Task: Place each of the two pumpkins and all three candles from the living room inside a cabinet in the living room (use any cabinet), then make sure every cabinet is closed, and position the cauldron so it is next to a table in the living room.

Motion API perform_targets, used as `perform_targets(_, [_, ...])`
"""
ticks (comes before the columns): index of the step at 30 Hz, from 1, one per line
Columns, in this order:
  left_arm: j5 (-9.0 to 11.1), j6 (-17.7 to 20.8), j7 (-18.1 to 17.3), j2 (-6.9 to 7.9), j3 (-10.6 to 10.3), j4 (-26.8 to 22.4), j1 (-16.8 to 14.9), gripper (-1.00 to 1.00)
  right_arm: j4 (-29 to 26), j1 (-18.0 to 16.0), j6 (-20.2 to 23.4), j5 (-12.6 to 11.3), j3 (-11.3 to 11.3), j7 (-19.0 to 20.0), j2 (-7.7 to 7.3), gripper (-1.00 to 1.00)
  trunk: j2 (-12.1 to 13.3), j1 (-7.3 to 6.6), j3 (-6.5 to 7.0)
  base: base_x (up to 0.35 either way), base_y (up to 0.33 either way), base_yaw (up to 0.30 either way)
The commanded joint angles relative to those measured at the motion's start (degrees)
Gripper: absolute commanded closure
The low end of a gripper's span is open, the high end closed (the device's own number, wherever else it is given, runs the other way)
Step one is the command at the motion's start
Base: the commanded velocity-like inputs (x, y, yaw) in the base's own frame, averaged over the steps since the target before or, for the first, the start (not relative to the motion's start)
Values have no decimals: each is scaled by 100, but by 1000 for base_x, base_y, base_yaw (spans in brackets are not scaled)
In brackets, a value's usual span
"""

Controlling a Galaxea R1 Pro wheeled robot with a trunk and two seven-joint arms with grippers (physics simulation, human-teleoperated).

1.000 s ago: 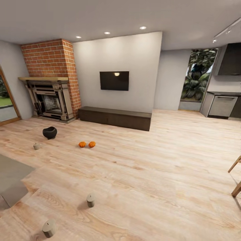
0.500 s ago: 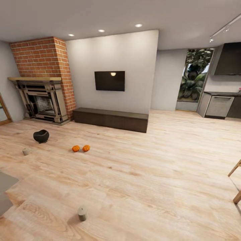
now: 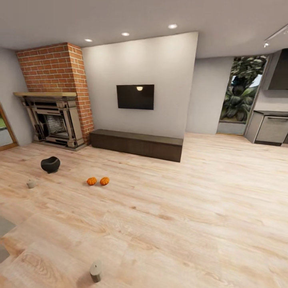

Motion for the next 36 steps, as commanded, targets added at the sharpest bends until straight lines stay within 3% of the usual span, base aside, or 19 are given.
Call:
perform_targets(1, [-3,-2,-2,0,0,-11,3,-100,5,-3,-19,3,0,3,-1,-100,-2,3,-5,296,-169,2])
perform_targets(18, [-3,-2,-2,-3,-2,-13,3,-100,5,-3,-27,5,0,3,-1,-100,-2,3,-5,315,-127,75])
perform_targets(26, [-3,-2,-2,-9,5,-18,3,-100,5,-3,-308,23,0,-5,-1,-100,-2,3,-5,318,-160,142])
perform_targets(36, [5,-2,-2,-11,10,-24,3,-100,5,-3,-330,42,0,-35,-1,-100,-2,3,-5,308,-186,65])
